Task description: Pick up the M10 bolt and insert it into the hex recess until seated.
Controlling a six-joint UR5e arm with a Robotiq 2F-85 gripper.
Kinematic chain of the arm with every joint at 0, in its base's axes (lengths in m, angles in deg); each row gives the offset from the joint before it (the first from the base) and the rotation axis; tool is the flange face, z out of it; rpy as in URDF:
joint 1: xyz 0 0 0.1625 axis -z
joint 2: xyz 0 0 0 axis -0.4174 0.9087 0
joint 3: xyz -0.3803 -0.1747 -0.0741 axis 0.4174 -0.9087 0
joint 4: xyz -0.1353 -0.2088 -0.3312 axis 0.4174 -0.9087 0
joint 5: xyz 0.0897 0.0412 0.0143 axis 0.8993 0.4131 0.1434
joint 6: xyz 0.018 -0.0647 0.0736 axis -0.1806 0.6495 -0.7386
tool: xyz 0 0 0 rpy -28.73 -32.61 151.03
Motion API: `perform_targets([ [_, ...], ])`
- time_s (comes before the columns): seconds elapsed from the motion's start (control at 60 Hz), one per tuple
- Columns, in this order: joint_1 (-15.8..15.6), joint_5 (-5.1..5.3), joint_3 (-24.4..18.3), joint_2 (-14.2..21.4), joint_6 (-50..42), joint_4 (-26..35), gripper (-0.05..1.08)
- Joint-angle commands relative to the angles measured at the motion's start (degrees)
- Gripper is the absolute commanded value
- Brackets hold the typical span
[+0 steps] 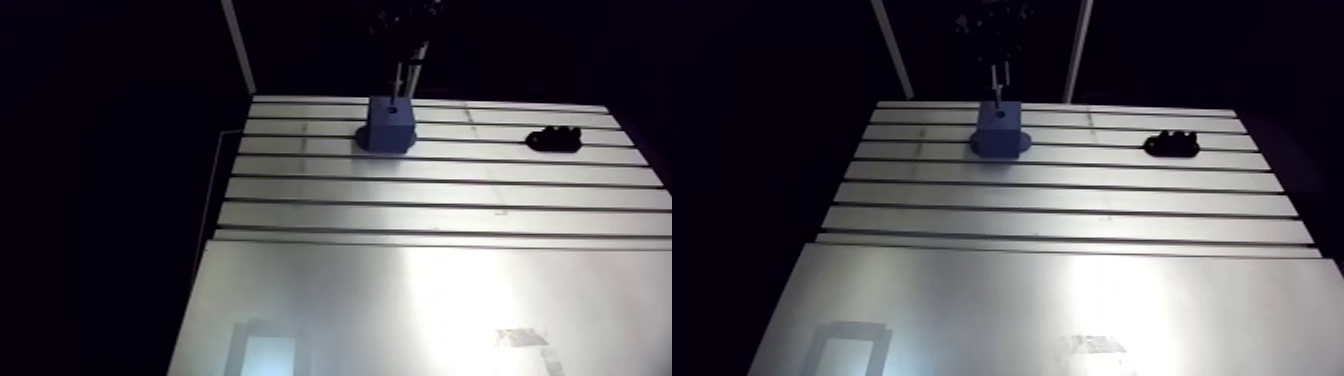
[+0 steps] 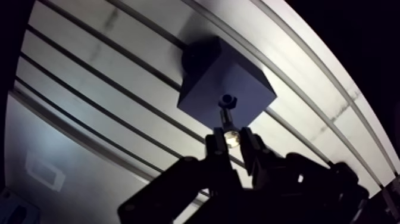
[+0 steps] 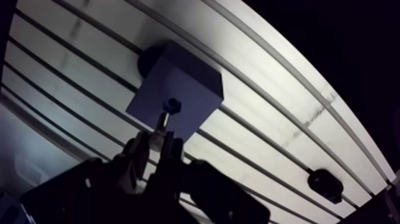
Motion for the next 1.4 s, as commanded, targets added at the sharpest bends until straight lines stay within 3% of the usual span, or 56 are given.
perform_targets([
  [0.017, -0.11, 0.1, 0.15, -0.07, -0.24, -0.07, 1.07],
  [1.4, -0.02, -0.05, -0.03, -1.04, 0.1, -2.09, 1.07],
])
